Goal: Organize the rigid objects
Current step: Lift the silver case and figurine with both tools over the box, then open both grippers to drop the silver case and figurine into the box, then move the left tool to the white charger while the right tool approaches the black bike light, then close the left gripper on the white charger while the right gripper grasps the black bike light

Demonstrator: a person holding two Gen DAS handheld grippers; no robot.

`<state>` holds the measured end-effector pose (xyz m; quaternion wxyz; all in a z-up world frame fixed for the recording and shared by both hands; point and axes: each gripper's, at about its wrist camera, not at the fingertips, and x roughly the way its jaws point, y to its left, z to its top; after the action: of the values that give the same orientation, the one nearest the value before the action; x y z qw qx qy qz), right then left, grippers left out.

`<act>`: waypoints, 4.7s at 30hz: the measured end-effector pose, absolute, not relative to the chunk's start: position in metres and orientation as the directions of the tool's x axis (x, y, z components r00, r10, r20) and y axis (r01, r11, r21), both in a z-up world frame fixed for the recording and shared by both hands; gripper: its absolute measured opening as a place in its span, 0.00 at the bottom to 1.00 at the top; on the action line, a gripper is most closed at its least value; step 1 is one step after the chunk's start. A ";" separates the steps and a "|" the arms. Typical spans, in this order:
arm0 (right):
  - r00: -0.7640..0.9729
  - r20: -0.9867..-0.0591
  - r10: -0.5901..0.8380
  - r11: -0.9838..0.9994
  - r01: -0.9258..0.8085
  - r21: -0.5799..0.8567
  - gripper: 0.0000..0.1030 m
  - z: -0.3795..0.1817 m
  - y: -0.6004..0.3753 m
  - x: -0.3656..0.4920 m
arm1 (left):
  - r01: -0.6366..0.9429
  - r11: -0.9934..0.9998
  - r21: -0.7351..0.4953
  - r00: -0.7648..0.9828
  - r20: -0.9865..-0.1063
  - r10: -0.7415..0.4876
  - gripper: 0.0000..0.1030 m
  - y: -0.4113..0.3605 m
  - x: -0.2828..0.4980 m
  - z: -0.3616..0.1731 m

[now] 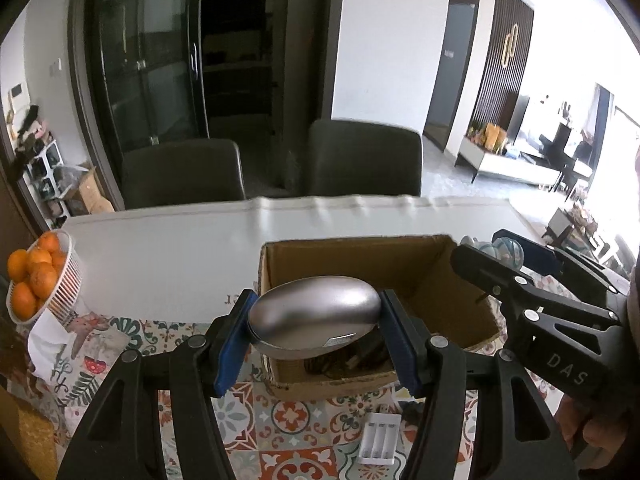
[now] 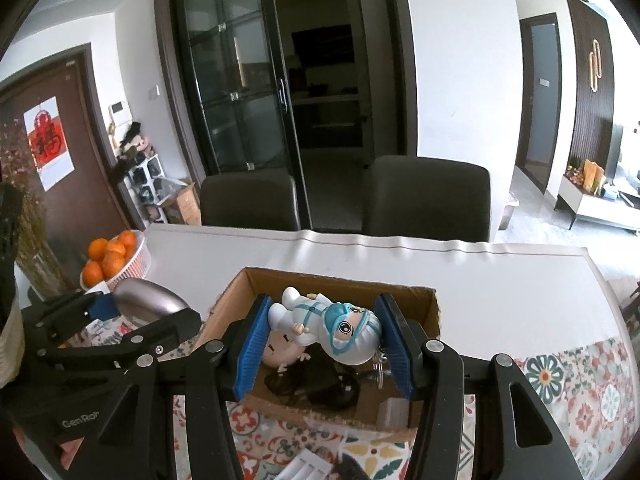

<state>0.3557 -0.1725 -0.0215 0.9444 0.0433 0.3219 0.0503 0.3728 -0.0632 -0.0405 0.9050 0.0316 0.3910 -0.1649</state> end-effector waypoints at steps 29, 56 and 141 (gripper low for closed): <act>0.655 -0.747 0.115 0.992 -0.037 0.120 0.52 -0.079 -0.199 0.387 | 0.354 0.933 0.062 0.532 -0.834 -0.147 0.67 -0.101 0.404 -0.094; 0.729 -0.685 0.019 1.000 -0.022 0.004 0.64 -0.055 -0.190 0.346 | 0.192 0.974 0.118 0.685 -0.727 -0.047 0.95 -0.064 0.343 -0.061; 0.605 -0.772 0.194 0.956 -0.295 0.010 0.30 -0.244 -0.194 0.277 | 0.139 0.989 0.057 0.612 -0.790 -0.041 0.98 -0.087 0.242 -0.236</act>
<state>0.2769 -0.1937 -0.2438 0.8939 -0.0592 0.4228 0.1368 0.2420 -0.0872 -0.2363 0.8961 0.0561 0.4374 -0.0502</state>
